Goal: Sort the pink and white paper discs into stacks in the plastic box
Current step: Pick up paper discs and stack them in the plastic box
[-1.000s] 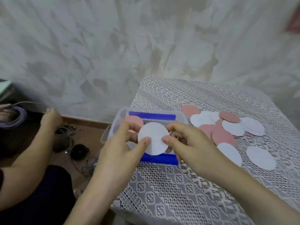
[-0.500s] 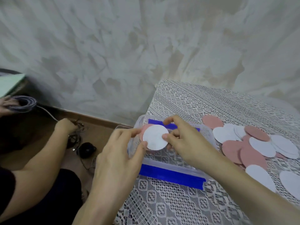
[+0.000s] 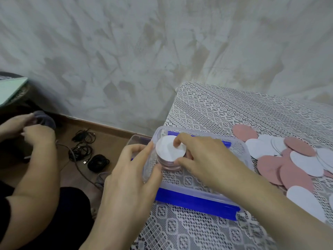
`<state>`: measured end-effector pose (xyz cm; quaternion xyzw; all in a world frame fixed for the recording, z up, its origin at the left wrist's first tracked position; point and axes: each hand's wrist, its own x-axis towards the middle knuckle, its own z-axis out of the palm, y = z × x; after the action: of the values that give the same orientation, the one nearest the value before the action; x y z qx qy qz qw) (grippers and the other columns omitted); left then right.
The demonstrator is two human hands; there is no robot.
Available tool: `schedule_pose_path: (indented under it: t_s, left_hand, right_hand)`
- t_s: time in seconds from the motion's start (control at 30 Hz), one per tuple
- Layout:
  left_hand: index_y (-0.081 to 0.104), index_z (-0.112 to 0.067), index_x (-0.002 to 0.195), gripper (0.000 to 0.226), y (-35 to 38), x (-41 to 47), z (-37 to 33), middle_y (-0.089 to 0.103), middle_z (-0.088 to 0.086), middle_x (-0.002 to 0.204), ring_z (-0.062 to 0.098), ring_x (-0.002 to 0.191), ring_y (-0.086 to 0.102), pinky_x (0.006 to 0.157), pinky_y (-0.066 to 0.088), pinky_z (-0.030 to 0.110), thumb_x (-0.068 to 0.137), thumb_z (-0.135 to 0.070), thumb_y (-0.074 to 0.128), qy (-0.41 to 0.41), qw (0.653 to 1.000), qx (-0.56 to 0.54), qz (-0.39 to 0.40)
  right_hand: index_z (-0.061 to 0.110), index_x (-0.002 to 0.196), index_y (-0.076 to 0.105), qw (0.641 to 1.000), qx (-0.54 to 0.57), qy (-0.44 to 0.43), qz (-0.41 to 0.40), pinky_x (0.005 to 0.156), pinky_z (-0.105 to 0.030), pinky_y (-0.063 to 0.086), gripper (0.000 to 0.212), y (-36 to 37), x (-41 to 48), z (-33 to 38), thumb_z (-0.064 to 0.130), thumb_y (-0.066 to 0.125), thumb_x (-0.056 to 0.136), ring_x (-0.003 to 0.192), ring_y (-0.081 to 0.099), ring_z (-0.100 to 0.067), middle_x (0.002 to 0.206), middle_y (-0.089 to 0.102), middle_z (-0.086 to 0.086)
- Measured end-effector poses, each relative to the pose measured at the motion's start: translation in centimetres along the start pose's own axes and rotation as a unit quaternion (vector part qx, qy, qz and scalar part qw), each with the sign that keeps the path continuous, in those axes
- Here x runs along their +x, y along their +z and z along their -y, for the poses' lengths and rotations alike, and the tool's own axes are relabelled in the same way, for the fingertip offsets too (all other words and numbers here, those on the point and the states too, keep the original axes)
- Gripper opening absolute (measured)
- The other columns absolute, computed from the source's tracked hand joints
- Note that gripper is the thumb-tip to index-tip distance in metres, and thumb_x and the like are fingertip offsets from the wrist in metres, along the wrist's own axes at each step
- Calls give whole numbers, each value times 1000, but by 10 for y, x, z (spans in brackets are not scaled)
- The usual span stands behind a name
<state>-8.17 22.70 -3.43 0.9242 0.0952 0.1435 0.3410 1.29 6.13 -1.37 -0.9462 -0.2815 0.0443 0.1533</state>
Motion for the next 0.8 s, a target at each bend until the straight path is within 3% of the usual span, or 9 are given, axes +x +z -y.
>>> schedule_pose_path:
  t_s: [0.1,0.2,0.3,0.4,0.5,0.6,0.8]
  left_hand:
    - [43,-49,144,57,0,1,2,39,-31,120,-13,101,46,70,42,26,88,-57,45,6,1000,21,1]
    - [42,-48,145,58,-2,4,3,38,-32,121,-15,103,45,76,45,30,88,-59,45,6,999,40,4]
    - [44,-45,144,58,-3,6,-1,40,-30,118,-6,94,52,79,47,33,89,-60,47,4,998,65,-2]
    - [46,-42,142,60,-5,5,-8,44,-26,120,4,90,61,73,52,35,88,-66,42,9,992,125,3]
    - [54,-42,131,48,-8,5,-14,50,-21,115,10,83,63,65,54,37,89,-64,47,31,985,168,-11]
    - [61,-36,123,37,-4,11,-23,57,-14,110,17,87,63,63,53,37,91,-53,55,54,977,205,-37]
    - [70,-21,95,19,14,28,-46,63,1,90,27,79,61,53,44,33,86,-37,66,138,945,293,-42]
  right_hand:
    - [35,124,49,1000,22,0,4,73,-36,47,33,3,8,-4,41,64,94,85,58,-16,79,57,13]
    - [34,126,48,1000,26,-10,8,73,-35,45,34,5,8,-5,41,62,96,86,57,-15,83,56,13]
    - [33,130,46,1000,-5,-26,5,75,-37,50,37,5,7,-5,41,59,96,92,62,-18,92,63,12]
    - [30,133,45,998,-40,-37,9,72,-38,50,41,1,5,-4,46,56,97,98,63,-23,107,68,7]
    - [26,128,48,993,-107,-55,-1,67,-37,44,41,-1,-3,0,54,51,98,99,64,-28,112,68,2]
    - [21,122,47,983,-170,-60,-34,65,-38,42,33,-7,-16,-1,47,46,102,98,63,-31,105,64,-2]
    - [21,121,51,975,-196,-53,-89,66,-35,34,31,-34,-53,-12,46,42,105,103,60,-28,108,62,-2]
